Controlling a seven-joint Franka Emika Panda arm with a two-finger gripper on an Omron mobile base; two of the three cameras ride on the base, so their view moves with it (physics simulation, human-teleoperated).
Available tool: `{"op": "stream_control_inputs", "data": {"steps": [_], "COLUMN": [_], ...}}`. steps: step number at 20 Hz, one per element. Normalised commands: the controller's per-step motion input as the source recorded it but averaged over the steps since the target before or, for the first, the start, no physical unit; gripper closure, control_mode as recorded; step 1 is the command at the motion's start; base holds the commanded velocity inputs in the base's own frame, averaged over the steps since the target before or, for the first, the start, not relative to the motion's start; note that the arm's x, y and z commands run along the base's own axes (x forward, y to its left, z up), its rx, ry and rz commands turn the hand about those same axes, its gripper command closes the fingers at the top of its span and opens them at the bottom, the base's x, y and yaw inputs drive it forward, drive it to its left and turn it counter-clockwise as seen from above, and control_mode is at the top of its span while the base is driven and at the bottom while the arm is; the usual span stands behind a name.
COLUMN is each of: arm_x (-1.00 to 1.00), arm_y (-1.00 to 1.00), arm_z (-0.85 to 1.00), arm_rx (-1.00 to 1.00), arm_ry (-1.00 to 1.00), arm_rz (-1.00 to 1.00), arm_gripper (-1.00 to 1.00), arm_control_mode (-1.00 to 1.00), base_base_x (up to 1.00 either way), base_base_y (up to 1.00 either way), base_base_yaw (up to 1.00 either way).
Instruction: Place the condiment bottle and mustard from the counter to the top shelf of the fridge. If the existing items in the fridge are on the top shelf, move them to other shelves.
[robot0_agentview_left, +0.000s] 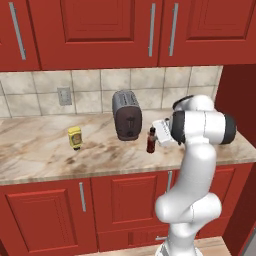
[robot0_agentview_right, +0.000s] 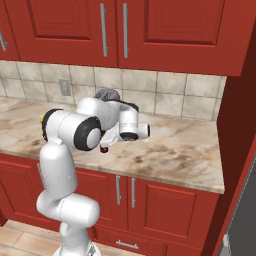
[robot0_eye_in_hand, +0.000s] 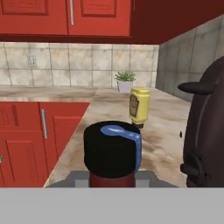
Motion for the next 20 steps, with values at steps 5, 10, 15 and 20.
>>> {"op": "stream_control_inputs", "data": {"steps": [5,10,15,20], "arm_x": [-0.81,-0.97,-1.0,-1.0], "arm_y": [0.2,0.28,0.3,0.38], "arm_z": [0.92,1.0,0.93,0.92], "arm_rx": [-0.02,-0.02,0.0,0.0], "arm_ry": [-0.02,0.0,0.0,0.01], "arm_rz": [-0.06,-0.16,-0.15,-0.13], "arm_gripper": [1.0,1.0,1.0,1.0], "arm_control_mode": [-1.0,-1.0,-1.0,-1.0], "base_base_x": [0.0,0.0,0.0,0.0], "base_base_y": [0.0,0.0,0.0,0.0], "base_base_yaw": [0.0,0.0,0.0,0.0]}}
